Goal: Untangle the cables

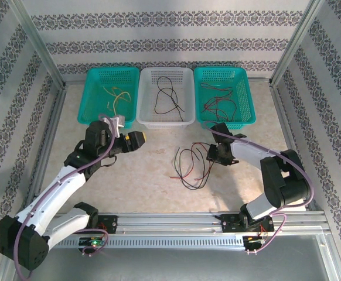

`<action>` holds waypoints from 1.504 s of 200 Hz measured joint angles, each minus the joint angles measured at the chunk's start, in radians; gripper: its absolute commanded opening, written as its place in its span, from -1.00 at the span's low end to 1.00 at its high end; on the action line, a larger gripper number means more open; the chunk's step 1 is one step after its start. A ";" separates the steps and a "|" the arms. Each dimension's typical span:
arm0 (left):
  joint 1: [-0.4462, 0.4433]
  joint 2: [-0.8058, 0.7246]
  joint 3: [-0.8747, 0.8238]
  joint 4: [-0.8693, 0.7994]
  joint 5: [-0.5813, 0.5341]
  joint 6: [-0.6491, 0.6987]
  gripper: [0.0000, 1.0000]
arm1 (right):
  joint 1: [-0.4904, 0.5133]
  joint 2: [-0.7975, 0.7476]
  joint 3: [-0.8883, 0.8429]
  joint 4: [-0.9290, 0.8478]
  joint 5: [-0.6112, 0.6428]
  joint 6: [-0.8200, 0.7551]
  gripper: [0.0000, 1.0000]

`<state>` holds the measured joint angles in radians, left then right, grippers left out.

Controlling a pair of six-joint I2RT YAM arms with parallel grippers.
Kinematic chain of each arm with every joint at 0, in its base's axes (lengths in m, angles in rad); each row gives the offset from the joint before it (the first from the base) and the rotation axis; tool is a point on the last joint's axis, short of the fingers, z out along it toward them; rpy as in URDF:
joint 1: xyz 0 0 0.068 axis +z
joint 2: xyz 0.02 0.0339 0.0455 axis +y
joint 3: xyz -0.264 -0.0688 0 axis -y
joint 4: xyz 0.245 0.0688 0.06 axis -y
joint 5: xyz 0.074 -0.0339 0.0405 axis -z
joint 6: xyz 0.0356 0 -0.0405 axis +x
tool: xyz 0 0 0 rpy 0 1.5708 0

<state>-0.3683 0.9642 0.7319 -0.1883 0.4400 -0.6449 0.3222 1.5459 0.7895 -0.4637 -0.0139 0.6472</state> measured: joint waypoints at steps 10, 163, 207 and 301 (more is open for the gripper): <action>-0.014 0.007 -0.008 0.000 -0.002 -0.013 0.41 | -0.002 0.006 0.003 0.006 -0.005 -0.005 -0.60; -0.078 0.055 0.087 0.069 0.050 0.025 0.46 | 0.257 -0.611 0.073 -0.079 0.028 -0.050 -1.00; -0.116 0.039 0.126 0.225 0.135 0.044 0.50 | 0.358 -0.631 0.280 -0.047 0.027 -0.068 -1.00; -0.317 0.202 0.116 0.565 0.216 0.022 0.67 | 0.370 -0.541 0.435 0.107 -0.022 -0.018 -1.00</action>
<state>-0.6853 1.1664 0.8482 0.3767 0.6559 -0.6228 0.6922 1.0046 1.2240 -0.3569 -0.0360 0.6296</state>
